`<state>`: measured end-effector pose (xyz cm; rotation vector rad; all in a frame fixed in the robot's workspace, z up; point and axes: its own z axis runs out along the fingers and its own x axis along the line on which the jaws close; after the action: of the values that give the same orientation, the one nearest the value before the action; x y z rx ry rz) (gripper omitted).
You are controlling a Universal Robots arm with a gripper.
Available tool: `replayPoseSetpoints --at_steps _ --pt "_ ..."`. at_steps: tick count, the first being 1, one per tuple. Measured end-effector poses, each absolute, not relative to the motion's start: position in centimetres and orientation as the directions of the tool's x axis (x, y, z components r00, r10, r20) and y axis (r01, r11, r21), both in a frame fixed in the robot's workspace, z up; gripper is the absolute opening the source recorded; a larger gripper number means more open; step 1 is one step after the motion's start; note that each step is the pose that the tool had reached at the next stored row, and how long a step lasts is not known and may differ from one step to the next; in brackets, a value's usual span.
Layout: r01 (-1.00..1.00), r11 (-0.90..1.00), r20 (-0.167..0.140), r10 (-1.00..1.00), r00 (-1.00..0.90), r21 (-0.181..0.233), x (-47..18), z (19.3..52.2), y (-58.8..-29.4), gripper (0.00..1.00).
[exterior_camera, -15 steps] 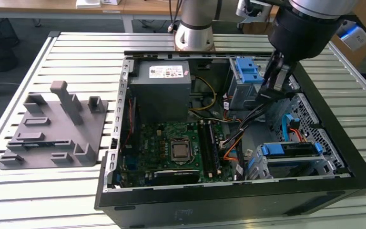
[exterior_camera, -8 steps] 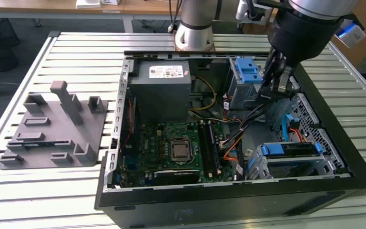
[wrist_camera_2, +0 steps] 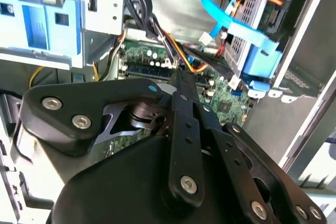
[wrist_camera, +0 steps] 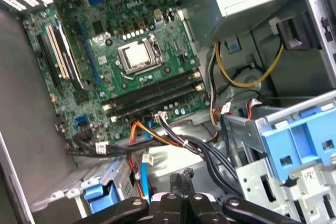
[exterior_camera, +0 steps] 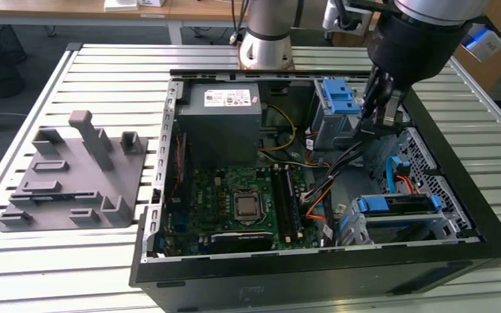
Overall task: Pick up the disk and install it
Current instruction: 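Insert the second disk wire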
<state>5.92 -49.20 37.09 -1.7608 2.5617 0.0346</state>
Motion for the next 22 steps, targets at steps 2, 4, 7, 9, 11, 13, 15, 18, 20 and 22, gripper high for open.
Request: replayPoseSetpoints --at_steps 2,4,7,9,11,13,15,18,20,22 --pt "-0.933 0.358 -0.044 -0.933 -0.357 -0.016 5.9 37.1 -49.2 0.11" --pt "-0.933 0.358 -0.039 -0.933 -0.357 -0.03 5.9 37.2 -49.2 0.11" --pt "-0.933 0.357 -0.025 -0.934 -0.356 -0.05 5.9 37.3 -49.2 0.11" --pt "-0.932 0.357 -0.018 -0.934 -0.356 -0.062 5.9 37.3 -49.2 0.11" --pt "-0.932 0.356 -0.017 -0.934 -0.356 -0.066 5.9 37.6 -49.2 0.11" --pt "-0.932 0.356 -0.016 -0.934 -0.356 -0.068 5.9 38.1 -49.2 0.11" --pt "-0.932 0.356 -0.013 -0.934 -0.356 -0.073 5.9 38.4 -49.2 0.11" --pt "-0.931 0.352 0.029 -0.934 -0.356 -0.097 5.9 38.4 -49.2 0.11" --pt "-0.93 0.348 0.062 -0.932 -0.356 -0.115 5.9 38.4 -49.2 0.11" --pt "-0.93 0.345 0.086 -0.93 -0.356 -0.126 5.9 38.4 -49.2 0.11"
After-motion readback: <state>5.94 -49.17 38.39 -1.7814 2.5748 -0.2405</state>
